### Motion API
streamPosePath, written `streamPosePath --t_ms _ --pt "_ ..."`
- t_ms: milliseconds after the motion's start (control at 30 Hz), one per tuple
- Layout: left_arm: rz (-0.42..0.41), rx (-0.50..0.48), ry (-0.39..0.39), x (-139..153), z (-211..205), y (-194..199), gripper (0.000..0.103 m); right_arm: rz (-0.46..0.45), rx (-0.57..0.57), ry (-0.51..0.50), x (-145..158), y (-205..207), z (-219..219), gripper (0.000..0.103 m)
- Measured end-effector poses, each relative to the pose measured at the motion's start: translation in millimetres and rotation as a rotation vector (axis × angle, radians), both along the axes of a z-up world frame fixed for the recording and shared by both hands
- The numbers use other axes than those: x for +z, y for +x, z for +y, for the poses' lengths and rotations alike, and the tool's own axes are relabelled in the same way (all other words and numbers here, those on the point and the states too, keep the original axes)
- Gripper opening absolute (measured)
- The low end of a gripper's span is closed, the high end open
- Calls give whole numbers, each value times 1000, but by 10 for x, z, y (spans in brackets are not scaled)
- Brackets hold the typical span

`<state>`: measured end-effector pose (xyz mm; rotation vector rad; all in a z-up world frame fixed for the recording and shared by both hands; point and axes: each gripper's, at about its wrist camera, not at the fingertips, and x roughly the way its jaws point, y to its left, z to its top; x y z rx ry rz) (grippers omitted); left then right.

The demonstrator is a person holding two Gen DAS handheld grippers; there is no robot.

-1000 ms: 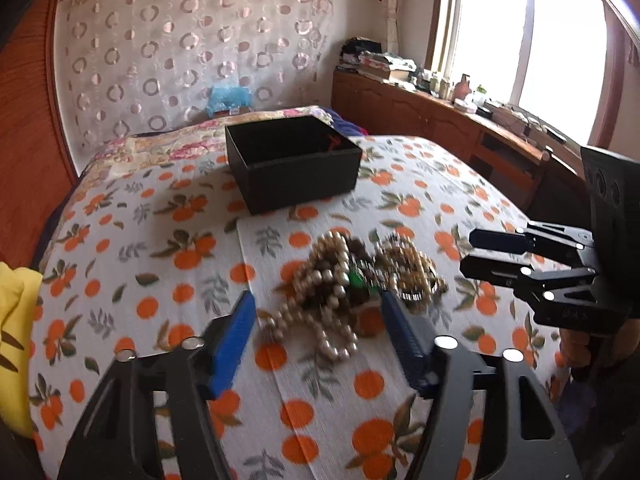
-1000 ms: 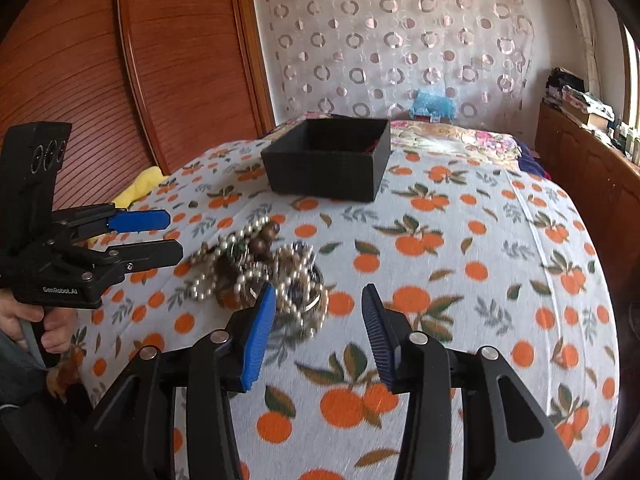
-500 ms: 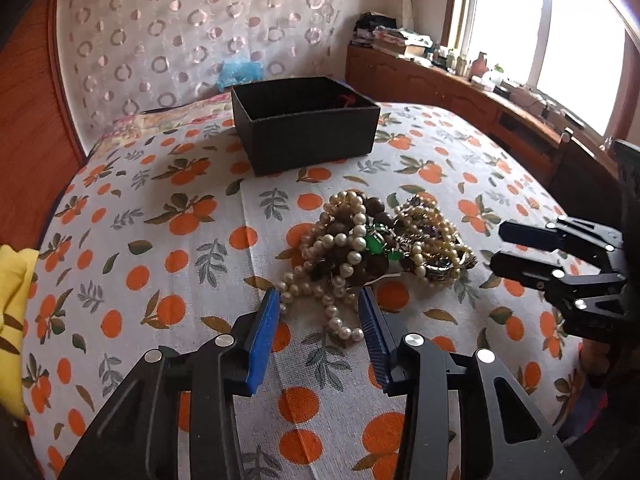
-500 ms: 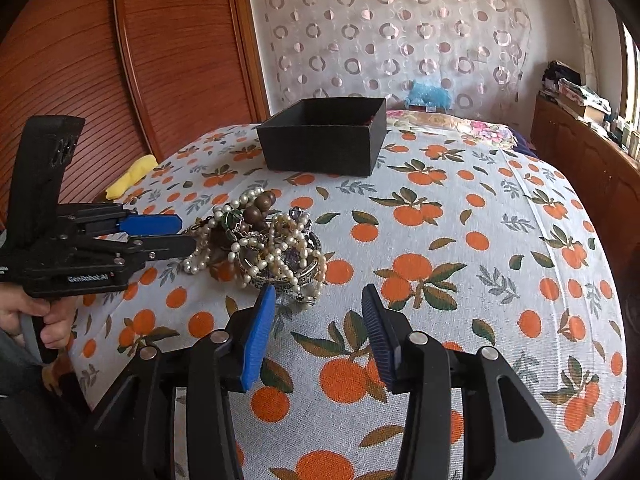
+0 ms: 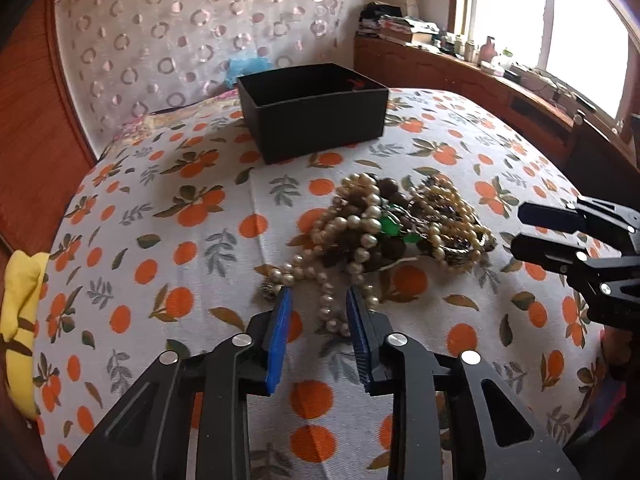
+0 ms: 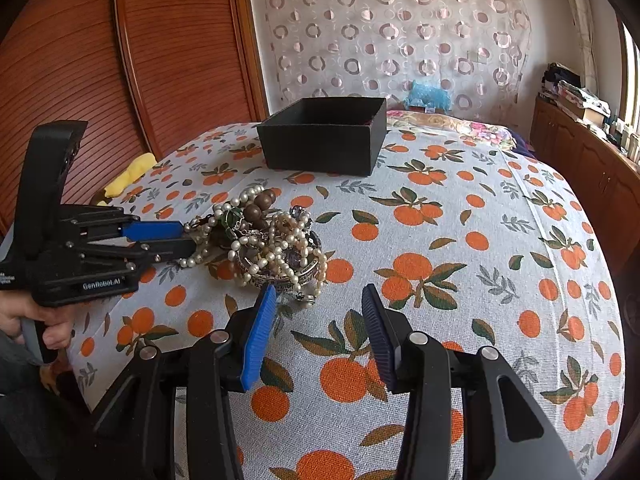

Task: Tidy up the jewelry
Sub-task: 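Grasp a pearl necklace with the left tool while the right tool grasps another pearl strand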

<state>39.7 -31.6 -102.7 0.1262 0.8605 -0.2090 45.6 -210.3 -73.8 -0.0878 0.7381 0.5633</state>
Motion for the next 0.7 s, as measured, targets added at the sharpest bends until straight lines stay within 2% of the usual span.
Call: streamPosePath --t_ms 100,167,333,700 --pt "-1 -7 -4 -14 -10 6 19 -1 0 -1 0 -2 2 47" --pt "-2 -13 -7 -16 -9 7 7 -1 1 -2 3 0 4 47" --pt "-10 -14 -64 44 69 -12 6 1 14 1 35 27 12 47" --pt "-168 27 -137 554 279 -140 6 23 75 15 135 283 192 47"
